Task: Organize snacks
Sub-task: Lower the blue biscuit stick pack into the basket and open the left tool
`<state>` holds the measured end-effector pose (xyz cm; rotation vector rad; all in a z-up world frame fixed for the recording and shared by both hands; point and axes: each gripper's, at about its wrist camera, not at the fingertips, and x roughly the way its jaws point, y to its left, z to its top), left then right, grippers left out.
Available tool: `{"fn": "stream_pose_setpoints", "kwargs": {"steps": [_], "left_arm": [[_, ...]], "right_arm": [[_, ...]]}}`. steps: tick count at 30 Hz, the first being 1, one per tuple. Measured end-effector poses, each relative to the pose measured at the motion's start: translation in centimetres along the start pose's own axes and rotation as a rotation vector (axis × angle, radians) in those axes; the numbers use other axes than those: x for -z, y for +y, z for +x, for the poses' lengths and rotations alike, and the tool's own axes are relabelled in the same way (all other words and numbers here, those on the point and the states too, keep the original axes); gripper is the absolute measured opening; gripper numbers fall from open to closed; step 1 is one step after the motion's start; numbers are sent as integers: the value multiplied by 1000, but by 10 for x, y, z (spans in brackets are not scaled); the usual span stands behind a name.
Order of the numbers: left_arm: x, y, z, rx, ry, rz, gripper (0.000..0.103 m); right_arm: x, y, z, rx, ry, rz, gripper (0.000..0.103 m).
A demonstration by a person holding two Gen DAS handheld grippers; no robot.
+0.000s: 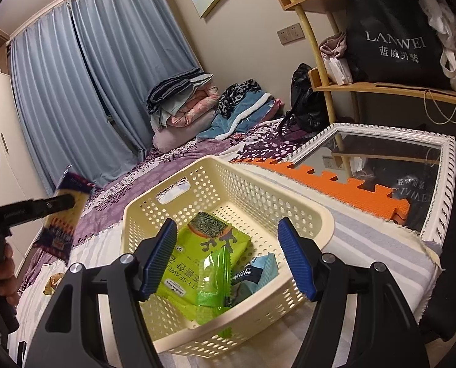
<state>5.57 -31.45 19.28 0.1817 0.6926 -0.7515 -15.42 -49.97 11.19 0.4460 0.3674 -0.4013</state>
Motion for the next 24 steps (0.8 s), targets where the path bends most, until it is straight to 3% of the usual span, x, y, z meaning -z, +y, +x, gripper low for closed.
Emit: {"fn": "stream_pose_setpoints", "kwargs": {"steps": [9, 11, 12, 13, 20, 24], "left_arm": [[-20, -33, 41, 68, 21, 20, 23], [-22, -35, 45, 77, 19, 18, 49], [-22, -34, 45, 64, 8, 10, 78], [-21, -32, 41, 51, -19, 3, 84], [-16, -21, 33, 24, -20, 7, 84], [-10, -13, 27, 0, -17, -8, 97]], "right_arm": [[1, -5, -3, 6, 0, 9, 69], [1, -5, -2, 6, 2, 9, 69], [1, -5, -2, 6, 2, 9, 69], [1, -4, -2, 6, 1, 8, 69], [0, 3, -4, -5, -5, 4, 69], [-2, 10, -7, -13, -10, -6, 69]]}}
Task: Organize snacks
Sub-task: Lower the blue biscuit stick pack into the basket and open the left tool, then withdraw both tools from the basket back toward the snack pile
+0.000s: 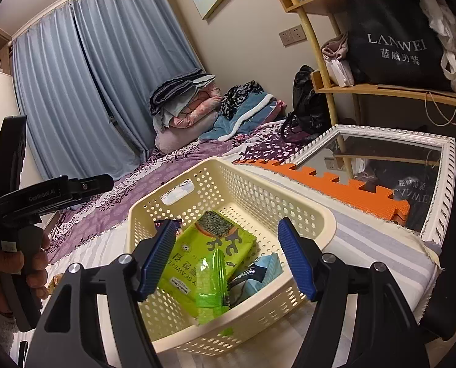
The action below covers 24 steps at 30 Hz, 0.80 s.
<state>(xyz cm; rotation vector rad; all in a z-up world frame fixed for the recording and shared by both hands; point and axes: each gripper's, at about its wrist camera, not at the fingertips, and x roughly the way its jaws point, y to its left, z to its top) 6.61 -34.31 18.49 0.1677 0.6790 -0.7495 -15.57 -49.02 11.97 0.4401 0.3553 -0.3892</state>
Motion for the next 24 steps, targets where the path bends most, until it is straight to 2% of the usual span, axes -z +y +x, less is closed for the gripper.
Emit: {"fn": "stream_pose_setpoints", "kwargs": {"steps": [10, 17, 22, 24], "left_arm": [[13, 12, -23, -58, -11, -8, 100], [28, 29, -37, -104, 1, -39, 100], [41, 47, -48, -141, 4, -76, 100], [48, 56, -53, -157, 9, -94, 100]], "right_arm": [[-4, 17, -13, -25, -19, -22, 73], [-1, 39, -20, -58, -15, -54, 84], [0, 56, -20, -87, 8, -80, 85], [1, 63, -21, -101, 18, -88, 90]]}}
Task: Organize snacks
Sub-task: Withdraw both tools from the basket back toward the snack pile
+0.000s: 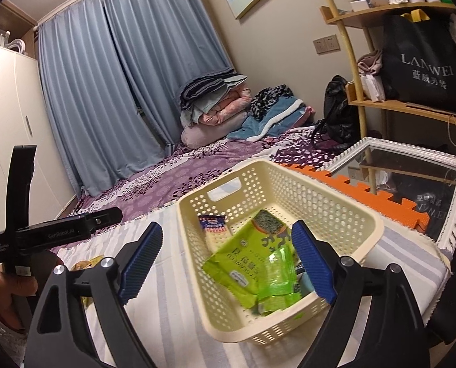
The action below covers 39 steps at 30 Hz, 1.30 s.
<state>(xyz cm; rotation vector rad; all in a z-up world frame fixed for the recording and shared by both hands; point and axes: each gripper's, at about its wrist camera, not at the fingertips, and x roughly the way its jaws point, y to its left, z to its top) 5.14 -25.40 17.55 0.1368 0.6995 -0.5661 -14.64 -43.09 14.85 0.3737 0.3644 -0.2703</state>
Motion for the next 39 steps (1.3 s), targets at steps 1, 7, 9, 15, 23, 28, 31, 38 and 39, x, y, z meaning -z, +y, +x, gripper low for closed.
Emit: {"fn": "stream_pose_setpoints", "kwargs": {"steps": [1, 7, 9, 15, 23, 28, 31, 38, 39], "left_arm": [[3, 5, -2, -7, 4, -10, 100], [24, 39, -14, -66, 16, -57, 100], [32, 51, -19, -85, 20, -75, 100], [61, 92, -29, -129, 55, -113, 100], [100, 146, -39, -189, 103, -191, 100], [122, 174, -47, -222, 122, -228, 100], [135, 191, -49, -240, 139, -253, 100], [162, 226, -43, -278, 190, -300, 100], [165, 228, -41, -277, 195, -301, 100]], "right_arm": [[1, 5, 0, -9, 5, -7, 91], [4, 30, 4, -45, 33, -47, 95], [6, 39, 6, -59, 48, -55, 96], [16, 65, 13, -100, 97, -93, 97], [28, 97, 23, -145, 152, -130, 97], [36, 114, 27, -163, 177, -160, 97], [43, 122, 30, -172, 198, -173, 97], [54, 138, 41, -192, 246, -191, 97], [57, 140, 43, -195, 254, -193, 97]]}}
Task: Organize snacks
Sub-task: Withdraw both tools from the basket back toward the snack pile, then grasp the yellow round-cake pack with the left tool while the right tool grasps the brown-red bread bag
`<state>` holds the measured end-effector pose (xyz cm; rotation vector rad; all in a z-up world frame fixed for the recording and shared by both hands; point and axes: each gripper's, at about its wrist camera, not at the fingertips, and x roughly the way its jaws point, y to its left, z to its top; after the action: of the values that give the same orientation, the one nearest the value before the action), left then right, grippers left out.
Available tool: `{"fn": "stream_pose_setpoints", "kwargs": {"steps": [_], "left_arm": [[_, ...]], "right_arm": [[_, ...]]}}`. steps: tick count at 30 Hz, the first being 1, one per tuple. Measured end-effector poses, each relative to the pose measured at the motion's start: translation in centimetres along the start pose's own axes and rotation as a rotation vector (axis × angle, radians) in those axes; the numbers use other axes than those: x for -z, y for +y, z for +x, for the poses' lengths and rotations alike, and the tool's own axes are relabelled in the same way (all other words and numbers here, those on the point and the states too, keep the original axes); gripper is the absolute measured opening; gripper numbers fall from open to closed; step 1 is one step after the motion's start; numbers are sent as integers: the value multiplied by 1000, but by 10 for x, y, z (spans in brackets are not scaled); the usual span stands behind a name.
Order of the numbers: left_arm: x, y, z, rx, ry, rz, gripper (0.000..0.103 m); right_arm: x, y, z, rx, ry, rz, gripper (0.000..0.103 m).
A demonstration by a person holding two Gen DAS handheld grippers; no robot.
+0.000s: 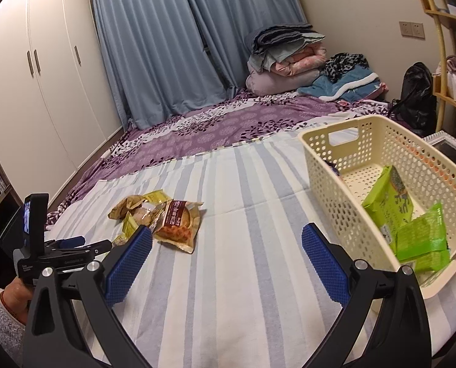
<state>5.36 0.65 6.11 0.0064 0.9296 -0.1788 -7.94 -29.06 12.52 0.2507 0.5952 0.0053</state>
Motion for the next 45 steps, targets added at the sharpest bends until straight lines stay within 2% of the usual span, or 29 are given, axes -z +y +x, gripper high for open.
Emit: {"fn": "stream_pose_setpoints", "kwargs": {"steps": [11, 23, 25, 30, 37, 45], "left_arm": [[7, 14, 36, 33, 66, 53, 100], [7, 8, 55, 83, 68, 130, 99], [6, 7, 57, 89, 65, 136, 86], [7, 6, 57, 77, 46, 162, 68], [6, 12, 50, 90, 23, 145, 54], [8, 19, 31, 103, -14, 112, 51]], "right_arm": [[10, 11, 23, -13, 67, -18, 97], [16, 24, 43, -21, 115, -39, 97], [17, 25, 45, -21, 120, -41, 97], [18, 29, 53, -23, 136, -48, 97], [23, 34, 70, -45, 173, -45, 97], [17, 39, 112, -89, 220, -11, 97]]}}
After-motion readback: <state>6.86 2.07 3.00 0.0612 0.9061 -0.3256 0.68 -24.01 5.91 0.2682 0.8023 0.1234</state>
